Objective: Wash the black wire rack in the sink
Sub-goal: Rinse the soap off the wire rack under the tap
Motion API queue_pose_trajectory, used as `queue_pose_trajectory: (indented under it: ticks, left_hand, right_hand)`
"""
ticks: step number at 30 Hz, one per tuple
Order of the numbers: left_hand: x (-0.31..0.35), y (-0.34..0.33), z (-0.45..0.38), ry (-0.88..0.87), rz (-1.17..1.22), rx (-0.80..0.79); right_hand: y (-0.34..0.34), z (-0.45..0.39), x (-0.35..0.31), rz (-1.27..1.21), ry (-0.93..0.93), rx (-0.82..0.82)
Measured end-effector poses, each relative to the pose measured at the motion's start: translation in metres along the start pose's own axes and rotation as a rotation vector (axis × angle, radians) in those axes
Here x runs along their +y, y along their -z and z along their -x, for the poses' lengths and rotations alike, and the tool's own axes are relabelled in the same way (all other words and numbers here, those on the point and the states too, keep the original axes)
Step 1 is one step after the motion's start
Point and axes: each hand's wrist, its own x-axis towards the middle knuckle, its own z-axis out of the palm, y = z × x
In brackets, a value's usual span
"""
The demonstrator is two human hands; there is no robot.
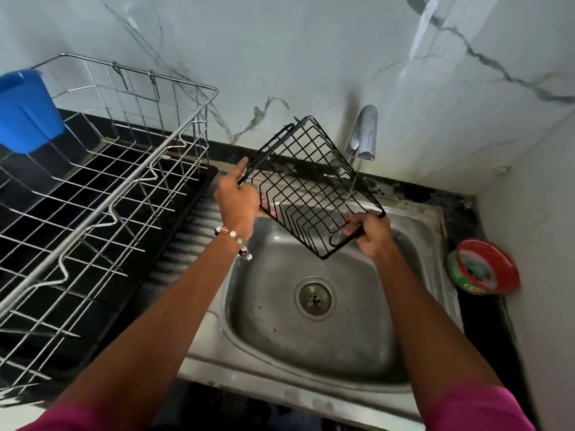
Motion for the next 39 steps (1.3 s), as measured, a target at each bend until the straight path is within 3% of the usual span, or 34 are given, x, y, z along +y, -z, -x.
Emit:
queue_pose_trajectory:
  ticks: [3, 7, 11, 17, 21, 23, 25, 27, 29, 34, 36, 39]
  left_hand:
    - [-0.005, 0.000, 0.005, -0.003, 0.033, -0.043]
    - [-0.017, 0.003, 0.002, 0.040, 0.114, -0.049]
    - [-0.018, 0.004, 0.009, 0.161, 0.186, -0.047]
    - [-0.031, 0.015, 0.016, 0.393, -0.050, -0.189]
    - [-0.030, 0.011, 0.028, 0.599, -0.290, -0.436]
    - [-0.030, 0.006, 0.031, 0.696, -0.321, -0.451]
    - [-0.029, 0.001, 0.037, 0.747, -0.285, -0.453]
    - [-0.027, -0.006, 0.049, 0.757, -0.274, -0.552]
    - [-0.026, -0.015, 0.064, 0.674, -0.305, -0.737]
    - [-0.023, -0.037, 0.105, 0.170, -0.523, -1.245]
    - [-0.029, -0.047, 0.120, -0.065, -0.682, -1.299]
    - [-0.045, -0.055, 0.132, -0.377, -0.708, -1.125]
  right_hand:
    - [0.012, 0.007, 0.001, -0.176, -0.050, -0.056]
    - [0.022, 0.016, 0.001, -0.113, -0.043, -0.104]
    - [0.020, 0.020, -0.006, -0.032, -0.005, -0.033]
    - [0.028, 0.025, -0.024, 0.088, 0.179, 0.069]
    - [0.033, 0.033, -0.033, 0.326, 0.358, 0.109]
    - [0.035, 0.038, -0.034, 0.457, 0.405, 0.124]
    - [0.033, 0.045, -0.034, 0.584, 0.377, 0.113]
    - [0.029, 0.054, -0.038, 0.663, 0.319, 0.093]
    - [0.022, 0.065, -0.045, 0.748, 0.266, 0.082]
    - [-0.007, 0.082, -0.062, 0.908, 0.185, 0.013]
    - [-0.019, 0.082, -0.065, 0.900, 0.165, -0.015]
    - [-0.033, 0.085, -0.069, 0.901, 0.108, -0.019]
